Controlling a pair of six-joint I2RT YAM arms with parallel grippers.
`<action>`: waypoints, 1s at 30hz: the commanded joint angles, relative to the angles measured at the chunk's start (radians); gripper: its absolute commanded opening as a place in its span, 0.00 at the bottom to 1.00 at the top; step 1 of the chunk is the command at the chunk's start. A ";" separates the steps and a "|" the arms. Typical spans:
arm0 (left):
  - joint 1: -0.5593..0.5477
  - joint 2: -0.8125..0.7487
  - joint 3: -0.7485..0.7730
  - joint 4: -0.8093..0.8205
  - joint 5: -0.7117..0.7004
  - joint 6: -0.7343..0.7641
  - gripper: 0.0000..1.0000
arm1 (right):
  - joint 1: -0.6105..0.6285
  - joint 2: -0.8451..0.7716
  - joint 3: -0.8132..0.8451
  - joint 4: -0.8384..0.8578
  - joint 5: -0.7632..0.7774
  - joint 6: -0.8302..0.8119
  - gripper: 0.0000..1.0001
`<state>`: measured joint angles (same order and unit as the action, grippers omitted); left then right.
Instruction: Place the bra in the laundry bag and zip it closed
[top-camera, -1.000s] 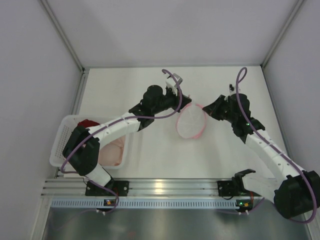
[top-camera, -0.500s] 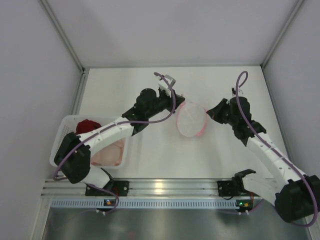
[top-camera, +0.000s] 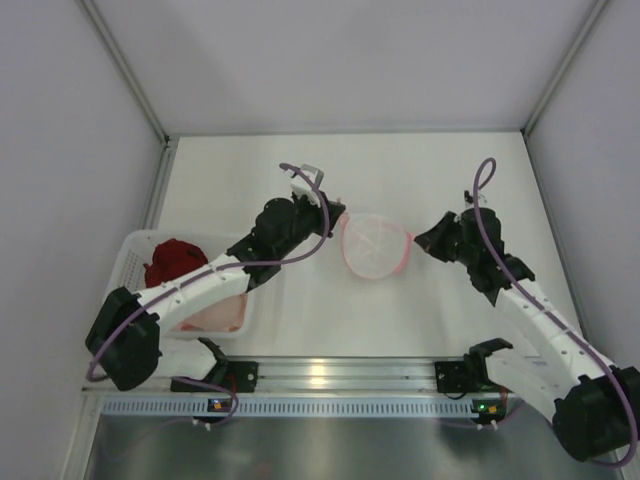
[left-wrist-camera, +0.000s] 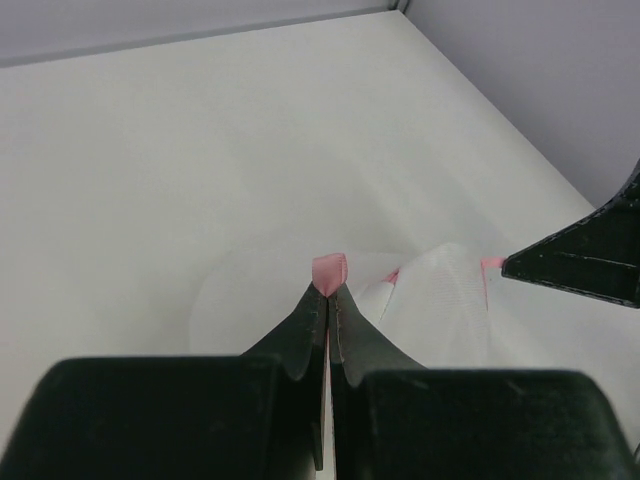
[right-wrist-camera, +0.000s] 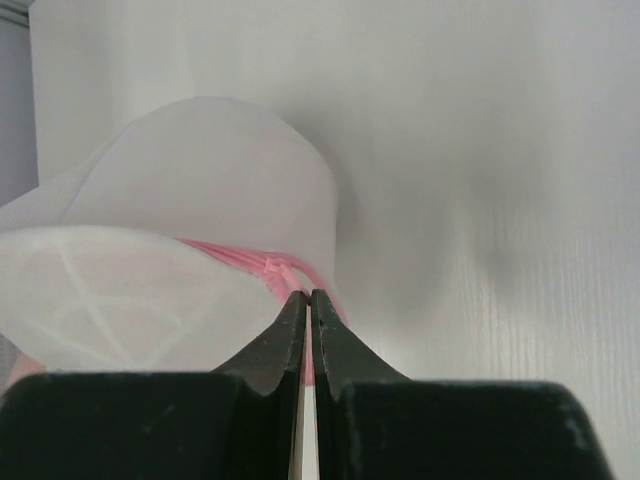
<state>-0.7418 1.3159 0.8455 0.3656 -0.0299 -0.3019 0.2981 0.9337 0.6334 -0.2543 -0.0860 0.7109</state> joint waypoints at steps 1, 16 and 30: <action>0.010 -0.092 -0.029 0.102 -0.145 -0.048 0.00 | -0.017 -0.030 -0.014 -0.059 0.054 -0.007 0.00; 0.010 -0.089 -0.094 0.102 0.010 -0.080 0.00 | -0.017 0.025 -0.026 0.116 -0.176 -0.027 0.00; 0.010 -0.127 -0.112 0.101 0.042 -0.062 0.00 | 0.002 0.218 -0.201 0.611 -0.310 0.395 0.74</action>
<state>-0.7319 1.2312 0.7406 0.3985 -0.0029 -0.3679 0.2939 1.1221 0.4442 0.1570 -0.3634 0.9665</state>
